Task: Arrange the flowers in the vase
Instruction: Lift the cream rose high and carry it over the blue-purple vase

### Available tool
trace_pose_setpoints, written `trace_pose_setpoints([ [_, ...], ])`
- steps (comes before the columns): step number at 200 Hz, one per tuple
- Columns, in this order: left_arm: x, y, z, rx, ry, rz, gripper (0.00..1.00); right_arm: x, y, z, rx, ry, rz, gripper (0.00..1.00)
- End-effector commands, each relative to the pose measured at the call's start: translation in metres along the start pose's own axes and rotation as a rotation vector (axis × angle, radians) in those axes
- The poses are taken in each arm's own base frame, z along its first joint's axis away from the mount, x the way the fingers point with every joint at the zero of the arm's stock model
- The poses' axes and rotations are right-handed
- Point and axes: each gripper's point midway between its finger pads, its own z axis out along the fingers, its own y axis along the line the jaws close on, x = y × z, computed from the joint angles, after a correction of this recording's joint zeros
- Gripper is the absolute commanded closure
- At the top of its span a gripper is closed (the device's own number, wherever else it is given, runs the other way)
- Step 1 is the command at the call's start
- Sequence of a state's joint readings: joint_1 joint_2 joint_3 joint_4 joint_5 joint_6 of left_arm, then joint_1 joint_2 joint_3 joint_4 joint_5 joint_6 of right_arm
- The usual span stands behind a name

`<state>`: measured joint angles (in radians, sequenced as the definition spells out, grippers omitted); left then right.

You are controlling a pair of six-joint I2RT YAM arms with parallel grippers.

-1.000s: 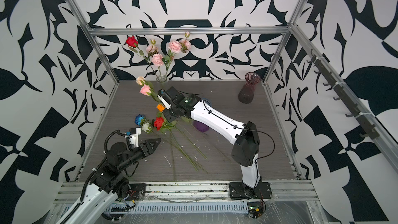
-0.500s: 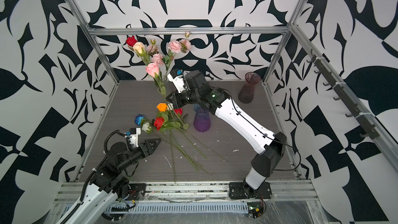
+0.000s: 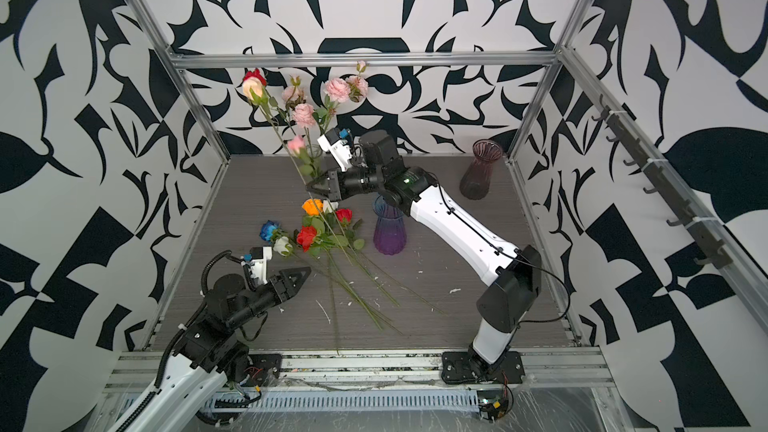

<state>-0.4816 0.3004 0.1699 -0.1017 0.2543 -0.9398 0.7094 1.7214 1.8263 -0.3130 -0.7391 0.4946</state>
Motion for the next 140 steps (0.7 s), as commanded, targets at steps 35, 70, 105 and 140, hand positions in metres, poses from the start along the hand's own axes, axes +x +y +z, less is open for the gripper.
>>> trace_pose_setpoints([
  [35,0.004,0.008,0.000,-0.019,0.003,-0.011,0.27,-0.043,0.051,-0.026,-0.052,-0.088,-0.149,1.00],
  [70,0.004,0.008,0.001,-0.018,0.007,-0.010,0.27,-0.060,0.032,-0.062,0.183,-0.233,-0.316,1.00],
  [105,0.004,0.007,0.002,-0.017,0.015,-0.008,0.27,-0.085,0.005,-0.115,0.459,-0.507,-0.651,1.00],
  [140,0.004,0.007,0.000,-0.015,0.005,-0.007,0.27,-0.093,-0.036,-0.136,0.531,-0.523,-0.706,1.00],
])
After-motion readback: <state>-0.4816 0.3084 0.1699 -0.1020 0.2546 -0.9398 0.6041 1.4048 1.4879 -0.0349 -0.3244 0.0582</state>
